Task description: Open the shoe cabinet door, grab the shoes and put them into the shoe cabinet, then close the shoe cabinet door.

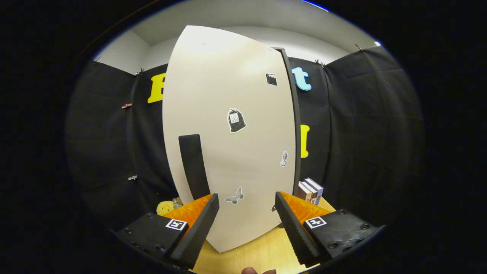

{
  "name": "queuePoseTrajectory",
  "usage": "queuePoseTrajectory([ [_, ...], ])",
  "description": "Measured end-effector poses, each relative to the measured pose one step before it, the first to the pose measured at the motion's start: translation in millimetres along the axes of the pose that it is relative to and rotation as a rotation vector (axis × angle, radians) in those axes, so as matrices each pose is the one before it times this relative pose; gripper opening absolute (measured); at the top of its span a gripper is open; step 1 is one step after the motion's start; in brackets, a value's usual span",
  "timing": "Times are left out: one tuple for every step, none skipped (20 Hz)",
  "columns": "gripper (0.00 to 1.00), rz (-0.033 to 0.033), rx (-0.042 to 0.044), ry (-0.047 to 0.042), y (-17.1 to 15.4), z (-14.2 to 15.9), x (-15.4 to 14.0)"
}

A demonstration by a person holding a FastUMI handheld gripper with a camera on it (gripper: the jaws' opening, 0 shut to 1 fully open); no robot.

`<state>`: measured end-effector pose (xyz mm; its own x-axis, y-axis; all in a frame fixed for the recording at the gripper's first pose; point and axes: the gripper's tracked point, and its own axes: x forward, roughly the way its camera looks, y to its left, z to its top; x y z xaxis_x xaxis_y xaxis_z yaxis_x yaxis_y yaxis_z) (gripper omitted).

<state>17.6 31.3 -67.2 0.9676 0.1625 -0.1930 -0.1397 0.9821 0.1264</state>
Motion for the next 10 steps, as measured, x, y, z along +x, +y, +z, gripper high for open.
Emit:
queuePoseTrajectory([
  [0.96,0.00881,-0.00196,-0.00563,3.12,2.39,0.03],
  [0.96,0.00742,-0.00077,-0.00383,1.77,0.30,-0.95],
  [0.96,0.00525,0.00089,-0.00439,1.82,1.96,0.81],
  [0.96,0.00408,0.00209,-0.00428,1.86,2.61,2.74],
  [0.96,0.00340,-0.00031,-0.00463,2.06,2.44,1.74],
  [0.96,0.00005,-0.00451,-0.00276,0.72,1.12,0.95],
  [0.96,0.00061,-0.00782,-0.00432,0.79,1.61,1.12],
  [0.96,0.00052,-0.00560,-0.00347,0.53,0.22,0.69],
  [0.96,0.00237,-0.00159,-0.00146,1.33,0.07,0.20],
  [0.96,0.00245,0.00004,-0.00139,1.19,-0.62,-0.44],
])
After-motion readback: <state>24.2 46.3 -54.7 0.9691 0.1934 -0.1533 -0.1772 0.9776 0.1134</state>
